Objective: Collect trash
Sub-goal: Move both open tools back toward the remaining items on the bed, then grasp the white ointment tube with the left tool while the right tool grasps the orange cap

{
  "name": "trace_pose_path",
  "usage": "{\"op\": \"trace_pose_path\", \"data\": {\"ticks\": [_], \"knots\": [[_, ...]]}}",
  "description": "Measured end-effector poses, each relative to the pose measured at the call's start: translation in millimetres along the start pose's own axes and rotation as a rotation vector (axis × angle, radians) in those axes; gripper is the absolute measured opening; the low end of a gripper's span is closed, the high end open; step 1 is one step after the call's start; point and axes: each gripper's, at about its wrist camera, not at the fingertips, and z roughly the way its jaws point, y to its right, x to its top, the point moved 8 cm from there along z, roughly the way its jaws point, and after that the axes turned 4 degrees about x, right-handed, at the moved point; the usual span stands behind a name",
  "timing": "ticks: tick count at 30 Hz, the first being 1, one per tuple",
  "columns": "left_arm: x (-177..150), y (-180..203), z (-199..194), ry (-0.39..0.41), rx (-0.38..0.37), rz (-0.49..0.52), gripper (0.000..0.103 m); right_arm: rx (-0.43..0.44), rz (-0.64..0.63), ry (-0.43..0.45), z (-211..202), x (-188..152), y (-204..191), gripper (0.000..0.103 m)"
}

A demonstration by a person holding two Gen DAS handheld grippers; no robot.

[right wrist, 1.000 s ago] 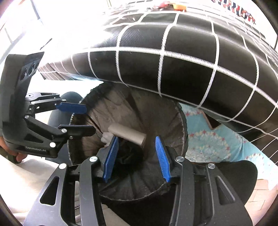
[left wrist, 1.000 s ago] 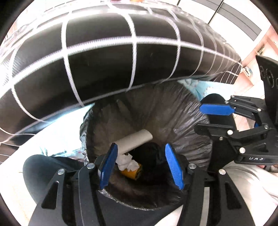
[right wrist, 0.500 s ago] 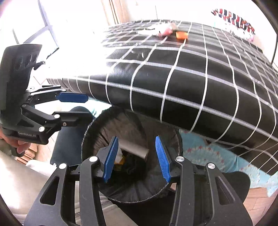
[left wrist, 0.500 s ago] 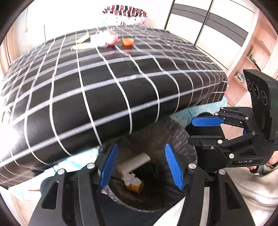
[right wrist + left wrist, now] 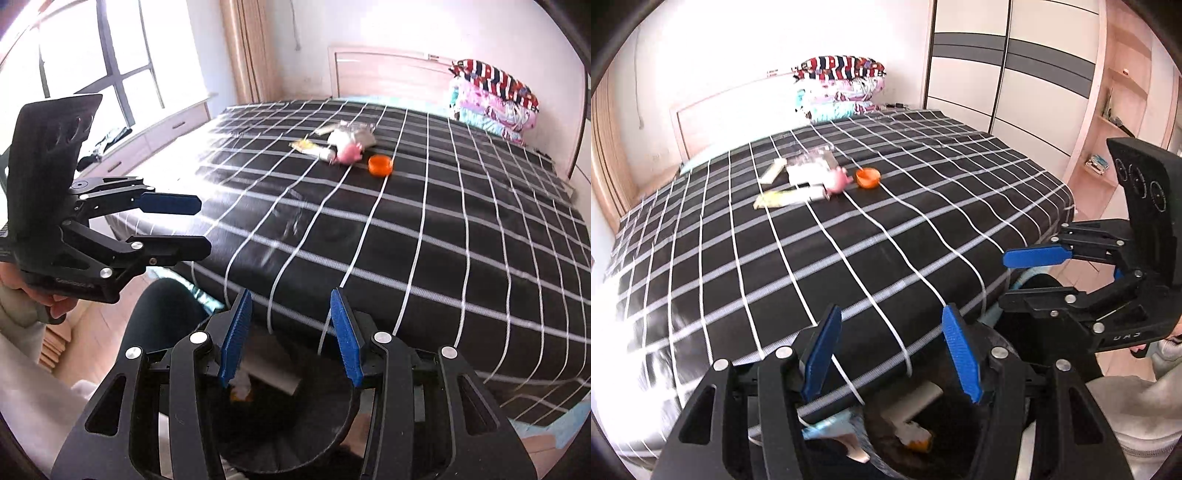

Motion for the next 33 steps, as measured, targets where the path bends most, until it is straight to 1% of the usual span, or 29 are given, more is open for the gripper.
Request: {"op": "trace_pose_path", "data": {"ticks": [5,11,16,21,33], "knots": [[17,-13,2,0.014,0.023,0.037,0.055,-0.016,-0.009,0.021,7,22,11,0.044],[35,-24,10,0.038,0.023,0.069,0.055,-0.032,-0.009,0.041,16,41,24,0.044],[50,-34,21,0.040,0.035,0.092,0.055,-0.041,-0.022,0.053,25,58,31,0.044],[61,-49,35,0.024,0.073,0.116,0.055,-0.045,-0.020,0.060,33,73,42,0.044],[93,-80,75,-0.011,0.124,0.228,0.055,-0.048,0.002,0.043,60,101,73,0.044]]}}
